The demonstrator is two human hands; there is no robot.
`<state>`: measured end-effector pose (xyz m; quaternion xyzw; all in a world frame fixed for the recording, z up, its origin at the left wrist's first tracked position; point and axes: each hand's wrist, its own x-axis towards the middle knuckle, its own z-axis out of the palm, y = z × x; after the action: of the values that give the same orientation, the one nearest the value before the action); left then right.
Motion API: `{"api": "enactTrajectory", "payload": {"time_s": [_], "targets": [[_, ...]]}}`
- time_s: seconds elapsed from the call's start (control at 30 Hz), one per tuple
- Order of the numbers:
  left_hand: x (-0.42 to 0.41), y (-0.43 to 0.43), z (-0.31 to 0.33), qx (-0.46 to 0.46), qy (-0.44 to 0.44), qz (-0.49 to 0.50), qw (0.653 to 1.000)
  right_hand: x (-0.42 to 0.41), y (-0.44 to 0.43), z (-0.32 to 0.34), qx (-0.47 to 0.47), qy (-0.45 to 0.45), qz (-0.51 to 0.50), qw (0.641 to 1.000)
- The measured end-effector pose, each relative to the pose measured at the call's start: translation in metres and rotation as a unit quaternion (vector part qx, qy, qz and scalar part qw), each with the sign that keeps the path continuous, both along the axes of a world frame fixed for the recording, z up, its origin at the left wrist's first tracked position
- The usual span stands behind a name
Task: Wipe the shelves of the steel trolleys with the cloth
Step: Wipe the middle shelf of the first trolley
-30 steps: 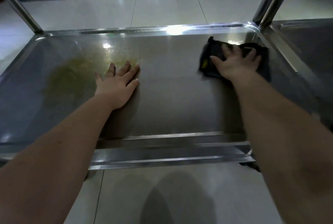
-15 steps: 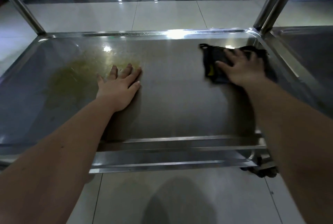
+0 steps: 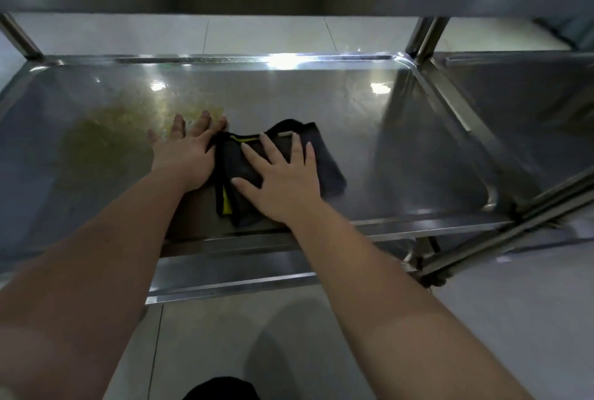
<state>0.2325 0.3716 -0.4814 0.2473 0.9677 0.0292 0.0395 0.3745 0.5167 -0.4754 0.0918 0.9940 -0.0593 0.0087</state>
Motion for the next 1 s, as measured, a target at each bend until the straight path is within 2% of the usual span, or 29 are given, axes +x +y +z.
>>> {"api": "enactTrajectory", "payload": {"time_s": [0.13, 0.27, 0.33, 0.43, 0.53, 0.7, 0.77, 0.9, 1.0], "targets": [[-0.001, 0.002, 0.001, -0.009, -0.01, -0.003, 1.0, 0.022, 0.054, 0.003, -0.024, 0.008, -0.029, 0.999], [-0.002, 0.0, -0.002, -0.013, -0.008, -0.004, 1.0, 0.073, 0.165, 0.001, 0.026, -0.024, -0.189, 0.981], [-0.002, 0.001, -0.002, -0.017, -0.004, -0.005, 1.0, 0.102, 0.209, 0.005, 0.021, -0.047, -0.26, 0.964], [-0.001, 0.001, -0.002, -0.019, 0.005, -0.001, 1.0, 0.119, 0.218, 0.009, 0.005, -0.068, -0.303, 0.951], [0.002, 0.001, 0.0, -0.019, 0.008, 0.002, 1.0, 0.095, 0.163, 0.009, 0.003, -0.059, -0.263, 0.963], [0.0, 0.003, -0.001, -0.012, 0.009, -0.004, 1.0, 0.043, 0.007, 0.001, 0.002, -0.021, -0.066, 0.998], [-0.002, 0.001, -0.003, -0.007, 0.007, -0.005, 1.0, 0.036, -0.016, 0.002, -0.016, -0.033, -0.023, 0.999], [-0.002, 0.001, -0.002, -0.003, 0.001, -0.01, 1.0, 0.054, 0.039, 0.005, -0.028, -0.006, -0.026, 0.999], [-0.001, 0.002, -0.001, -0.004, -0.001, -0.008, 1.0, 0.089, 0.126, 0.005, 0.003, -0.033, -0.12, 0.992]]}}
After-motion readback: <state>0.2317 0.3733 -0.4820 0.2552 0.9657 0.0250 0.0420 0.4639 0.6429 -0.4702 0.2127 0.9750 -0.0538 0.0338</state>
